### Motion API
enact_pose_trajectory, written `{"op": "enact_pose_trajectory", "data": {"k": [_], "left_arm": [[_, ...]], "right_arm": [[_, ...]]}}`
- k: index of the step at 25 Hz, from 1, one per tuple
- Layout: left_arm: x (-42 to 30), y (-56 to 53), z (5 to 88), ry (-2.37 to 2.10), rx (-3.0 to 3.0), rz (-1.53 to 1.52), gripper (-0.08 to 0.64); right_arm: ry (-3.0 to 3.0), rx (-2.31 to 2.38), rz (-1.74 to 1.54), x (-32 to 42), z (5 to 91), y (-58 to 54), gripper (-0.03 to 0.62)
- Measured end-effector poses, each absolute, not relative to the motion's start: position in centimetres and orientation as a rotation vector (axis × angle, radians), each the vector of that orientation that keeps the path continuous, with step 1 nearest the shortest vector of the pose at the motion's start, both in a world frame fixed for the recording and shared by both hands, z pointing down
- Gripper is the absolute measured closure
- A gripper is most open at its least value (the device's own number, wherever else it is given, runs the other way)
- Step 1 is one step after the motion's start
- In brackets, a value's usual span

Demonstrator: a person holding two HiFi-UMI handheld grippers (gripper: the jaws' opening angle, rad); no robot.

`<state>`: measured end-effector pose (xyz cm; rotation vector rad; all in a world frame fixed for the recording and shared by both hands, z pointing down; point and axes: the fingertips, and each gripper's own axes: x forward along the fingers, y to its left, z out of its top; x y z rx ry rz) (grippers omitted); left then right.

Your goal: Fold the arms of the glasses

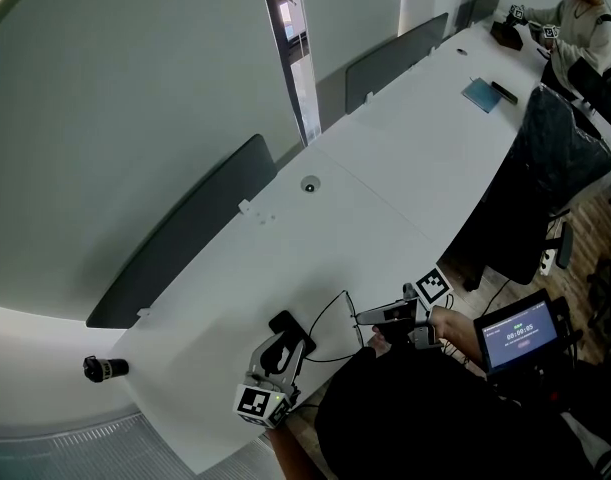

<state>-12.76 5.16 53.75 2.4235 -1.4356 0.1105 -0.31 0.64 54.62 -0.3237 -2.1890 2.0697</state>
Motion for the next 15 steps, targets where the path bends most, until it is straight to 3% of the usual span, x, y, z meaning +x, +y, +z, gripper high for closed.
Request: {"op": "enact_pose_trajectory", "data": {"k": [7,9,15], "left_arm": [[-11.8,4.1,53.4,-1.378,2.305,0.436,0.443],[-11.2,3.7,53.4,-1.344,2.301,0.456,0.487],[-10.0,4.0,54.4,-1.223,2.262,0.438,0.471]], "right_arm": [[-2.180,-0.321,2.020,-1.0,54.8,1.2,0.581],[-2.180,-0.327,2.012,-1.2,54.7,1.4,0.583],[-2.185,-0.316,2.001,-1.2,54.7,1.3,0.583]]}}
